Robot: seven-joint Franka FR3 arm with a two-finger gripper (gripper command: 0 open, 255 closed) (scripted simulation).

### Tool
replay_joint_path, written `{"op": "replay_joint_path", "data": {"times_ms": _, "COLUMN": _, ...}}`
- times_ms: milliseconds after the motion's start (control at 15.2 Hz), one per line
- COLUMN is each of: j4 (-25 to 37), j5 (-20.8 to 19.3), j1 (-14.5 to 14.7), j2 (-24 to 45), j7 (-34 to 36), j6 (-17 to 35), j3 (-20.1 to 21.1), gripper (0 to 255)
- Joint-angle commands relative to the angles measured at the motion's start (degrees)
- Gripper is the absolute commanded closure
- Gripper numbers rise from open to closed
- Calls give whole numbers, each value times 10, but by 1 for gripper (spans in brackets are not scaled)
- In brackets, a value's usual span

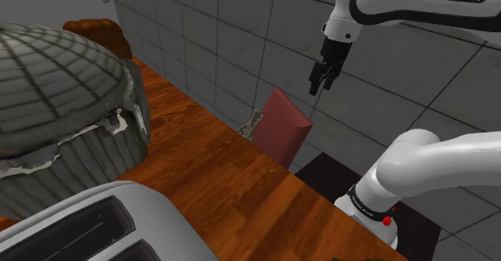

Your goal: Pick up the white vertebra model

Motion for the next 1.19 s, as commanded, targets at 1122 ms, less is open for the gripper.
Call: {"op": "replay_joint_path", "data": {"times_ms": 1122, "j4": -172, "j5": -10, "j1": -82, "j2": 177, "j7": 402, "j6": 493, "j3": 267, "gripper": 0}}
